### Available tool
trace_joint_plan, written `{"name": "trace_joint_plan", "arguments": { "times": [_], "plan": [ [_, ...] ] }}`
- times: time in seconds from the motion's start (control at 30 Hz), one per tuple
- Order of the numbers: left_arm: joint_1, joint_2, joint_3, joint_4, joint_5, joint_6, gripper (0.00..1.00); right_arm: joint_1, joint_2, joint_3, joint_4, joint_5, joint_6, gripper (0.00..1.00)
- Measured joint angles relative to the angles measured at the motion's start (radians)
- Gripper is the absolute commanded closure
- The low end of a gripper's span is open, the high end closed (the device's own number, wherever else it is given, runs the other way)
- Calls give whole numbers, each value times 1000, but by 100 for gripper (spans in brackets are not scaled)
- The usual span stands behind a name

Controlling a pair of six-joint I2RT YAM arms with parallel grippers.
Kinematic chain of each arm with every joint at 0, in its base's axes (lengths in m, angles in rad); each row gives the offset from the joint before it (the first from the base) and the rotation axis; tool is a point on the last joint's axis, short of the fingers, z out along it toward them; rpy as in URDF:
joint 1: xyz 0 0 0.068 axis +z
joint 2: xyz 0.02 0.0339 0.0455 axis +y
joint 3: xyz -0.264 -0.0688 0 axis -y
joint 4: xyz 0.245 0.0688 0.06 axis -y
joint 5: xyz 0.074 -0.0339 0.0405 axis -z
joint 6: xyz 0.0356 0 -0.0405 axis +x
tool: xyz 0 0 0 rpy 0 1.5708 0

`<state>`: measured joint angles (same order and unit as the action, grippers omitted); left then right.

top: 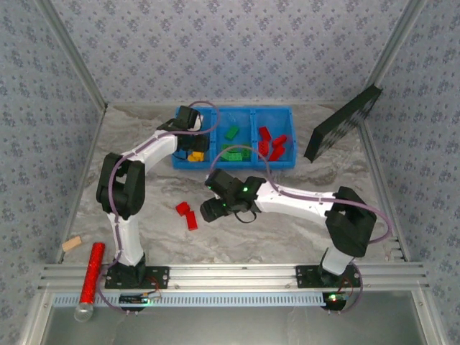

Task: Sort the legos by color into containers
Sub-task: Place the lego in the container, then pick up the lego from the bottom-center of the table.

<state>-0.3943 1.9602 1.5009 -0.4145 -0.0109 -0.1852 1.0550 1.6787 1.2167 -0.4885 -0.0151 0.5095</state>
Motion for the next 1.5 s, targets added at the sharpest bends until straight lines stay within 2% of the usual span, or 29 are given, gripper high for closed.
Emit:
{"name": "trace_joint_plan", "arguments": {
  "times": [0.23,0.6,1.0,1.2,1.5],
  "plan": [
    [8,-34,0,-1,-1,20,36,31,71,53,11,-1,0,22],
    [34,-297,-7,30,-5,28,33,45,164,135,6,-19,-5,22],
    [34,-554,-133,-20,-54,21,28,83,287,234,-4,-53,-11,20],
    [34,-697,-171,-57,-85,15,27,84,345,267,-10,-61,3,22],
    [34,-787,-249,-83,-98,8,26,84,422,327,-63,-60,27,29]
  ]
}}
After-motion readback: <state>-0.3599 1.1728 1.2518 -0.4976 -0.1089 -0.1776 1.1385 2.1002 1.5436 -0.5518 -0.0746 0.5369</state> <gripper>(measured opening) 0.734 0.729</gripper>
